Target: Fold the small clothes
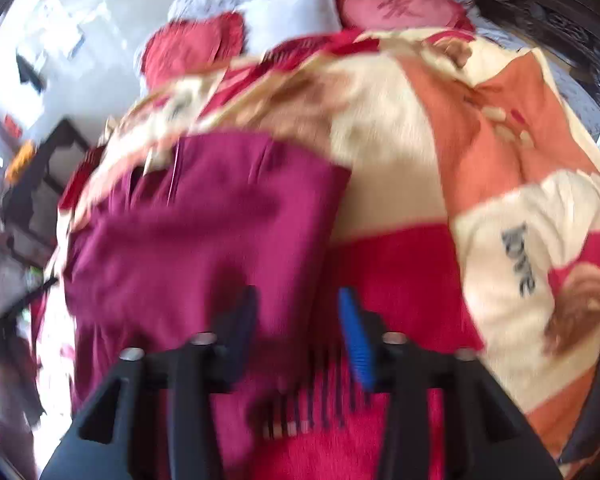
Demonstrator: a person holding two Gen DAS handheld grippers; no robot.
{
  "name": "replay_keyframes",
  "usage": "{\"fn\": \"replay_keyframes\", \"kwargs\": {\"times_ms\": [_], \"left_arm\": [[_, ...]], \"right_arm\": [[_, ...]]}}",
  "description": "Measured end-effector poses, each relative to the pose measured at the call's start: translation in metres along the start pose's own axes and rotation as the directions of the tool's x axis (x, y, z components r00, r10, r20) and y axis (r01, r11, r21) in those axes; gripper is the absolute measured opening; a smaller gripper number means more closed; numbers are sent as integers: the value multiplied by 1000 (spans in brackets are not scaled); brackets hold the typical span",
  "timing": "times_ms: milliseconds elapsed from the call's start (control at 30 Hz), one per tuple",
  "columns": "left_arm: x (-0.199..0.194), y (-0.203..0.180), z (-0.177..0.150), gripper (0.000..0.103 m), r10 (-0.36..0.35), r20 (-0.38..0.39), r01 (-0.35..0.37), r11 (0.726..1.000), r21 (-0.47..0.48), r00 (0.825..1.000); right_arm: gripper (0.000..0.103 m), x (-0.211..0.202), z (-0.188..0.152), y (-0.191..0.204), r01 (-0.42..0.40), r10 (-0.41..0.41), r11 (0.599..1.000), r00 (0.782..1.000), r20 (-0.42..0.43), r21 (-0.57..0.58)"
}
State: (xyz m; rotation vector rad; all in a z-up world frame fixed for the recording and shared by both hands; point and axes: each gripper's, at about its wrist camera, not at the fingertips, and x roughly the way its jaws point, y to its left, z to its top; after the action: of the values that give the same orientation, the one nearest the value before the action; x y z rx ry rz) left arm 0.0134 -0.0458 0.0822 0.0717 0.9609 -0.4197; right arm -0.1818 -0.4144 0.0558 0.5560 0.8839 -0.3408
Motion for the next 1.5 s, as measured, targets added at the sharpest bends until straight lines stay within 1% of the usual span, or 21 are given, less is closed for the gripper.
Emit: {"fn": "replay_keyframes", "kwargs": {"times_ms": [67,100,133,167,200,300,367,433,567,600,667,833,900,1100,1167,1233,1267,1333,1367,1433,1500], "left_arm": [[4,-1,-3,70,0,-23,0,1000,-2,1000],[4,-2,-4,70,0,-28,0,1000,1,1000],[3,-2,-5,70,-1,-31,1,1000,8,1000],[1,-1,-6,70,-1,-29,1,1000,12,1000],[-2,1,-7,70,-1,-25,2,1000,14,1000],[-12,9,-11,73,-10,-13,10,1000,12,1000],[-16,13,-17,74,-5,-14,5,1000,11,1000],[-16,14,-23,74,1,-30,0,1000,17,1000],[-22,16,-37,74,-1,-53,1,1000,16,999],[-24,16,-40,74,-2,-55,4,1000,19,998],[-31,15,-46,74,-8,-63,10,999,31,998],[-52,10,-60,76,-11,-67,16,997,78,998],[-61,8,-68,82,-21,-63,26,996,84,998],[-72,-3,-97,82,-7,-107,22,990,141,994],[-78,-4,-105,82,-11,-107,26,989,145,994],[-83,-3,-110,82,-17,-110,32,990,140,994],[-84,-2,-113,82,-19,-115,34,990,136,993],[-87,0,-116,82,-14,-120,30,991,129,993],[-89,2,-118,82,-10,-120,25,992,124,993],[-94,7,-123,82,-11,-119,25,993,113,993],[-98,11,-126,82,-12,-113,24,994,107,993]], "right_arm": [[43,19,12,-3,-20,21,999,1000,-23,39],[39,32,17,-5,-32,36,998,997,-62,62],[30,42,20,-5,-39,46,997,995,-93,73],[5,46,21,-4,-58,65,996,993,-98,73],[0,43,22,-3,-59,63,996,995,-75,59],[0,24,27,2,-7,8,1000,1000,22,-9],[0,22,28,0,67,-66,998,997,43,-19],[0,32,28,-7,107,-106,994,994,23,-18],[2,19,23,-13,46,-47,998,998,30,30],[13,13,22,-14,26,-27,999,999,29,46],[24,1,15,-13,-16,15,998,1000,17,60],[26,-25,-19,-2,-54,55,998,998,-24,10],[30,-30,-34,-3,-79,80,997,996,-47,19],[33,-3,-58,-3,-41,45,998,993,-106,38],[33,7,-57,-2,-43,52,996,993,-103,81],[32,11,-56,5,-88,94,993,993,-76,79],[29,15,-56,8,-91,96,993,993,-64,71],[5,22,-56,12,-31,33,999,997,-66,40],[0,22,-57,13,-1,2,1000,998,-59,18],[0,11,-57,11,-4,5,1000,999,-36,1],[0,-11,-54,11,41,-40,998,999,18,-50]]}}
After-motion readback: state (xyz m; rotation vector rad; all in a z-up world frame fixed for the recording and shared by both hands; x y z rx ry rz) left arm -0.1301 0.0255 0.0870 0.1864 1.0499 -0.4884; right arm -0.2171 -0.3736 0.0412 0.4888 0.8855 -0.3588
